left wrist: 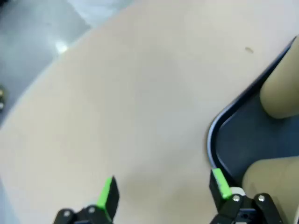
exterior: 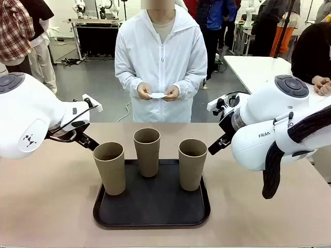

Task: Place coasters on the table and set cups on them.
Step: Pick up one Reusable plastic cup and place it on a coaster set by the human.

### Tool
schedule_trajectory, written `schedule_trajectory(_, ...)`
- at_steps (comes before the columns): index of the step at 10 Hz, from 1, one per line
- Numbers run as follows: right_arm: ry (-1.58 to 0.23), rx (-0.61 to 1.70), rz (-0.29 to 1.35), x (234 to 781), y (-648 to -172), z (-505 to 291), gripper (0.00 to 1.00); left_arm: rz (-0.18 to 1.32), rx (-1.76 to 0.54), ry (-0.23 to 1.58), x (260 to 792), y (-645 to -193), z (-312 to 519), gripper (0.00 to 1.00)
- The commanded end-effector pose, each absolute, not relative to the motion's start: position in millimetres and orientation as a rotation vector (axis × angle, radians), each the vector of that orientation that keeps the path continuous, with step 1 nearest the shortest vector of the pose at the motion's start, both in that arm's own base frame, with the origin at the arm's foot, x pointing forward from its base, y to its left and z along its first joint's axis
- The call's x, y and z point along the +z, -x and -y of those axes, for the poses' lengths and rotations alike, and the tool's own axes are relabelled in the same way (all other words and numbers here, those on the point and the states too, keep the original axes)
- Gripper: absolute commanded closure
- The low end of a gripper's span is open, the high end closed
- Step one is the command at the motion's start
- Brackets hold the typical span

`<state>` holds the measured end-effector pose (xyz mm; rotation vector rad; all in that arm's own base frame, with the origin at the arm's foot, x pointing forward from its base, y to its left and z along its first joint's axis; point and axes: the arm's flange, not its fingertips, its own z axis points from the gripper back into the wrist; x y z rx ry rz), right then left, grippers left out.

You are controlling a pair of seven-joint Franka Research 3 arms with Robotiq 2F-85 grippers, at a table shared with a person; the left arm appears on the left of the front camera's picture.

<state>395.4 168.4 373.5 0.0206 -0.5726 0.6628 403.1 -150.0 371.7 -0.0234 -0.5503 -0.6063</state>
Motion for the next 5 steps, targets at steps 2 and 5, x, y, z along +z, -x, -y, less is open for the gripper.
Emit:
schedule_trajectory(2,-0.021,0.663,0.573,373.5,-395.4,-168.4,0.00,0.550,-0.607,0.023,371.7,-403.1,150.0,0.00)
schedule_trajectory(5,-0.021,0.663,0.573,373.5,-395.4,-168.4,0.00,0.550,-0.607,0.023,371.7,-403.1,150.0,0.00)
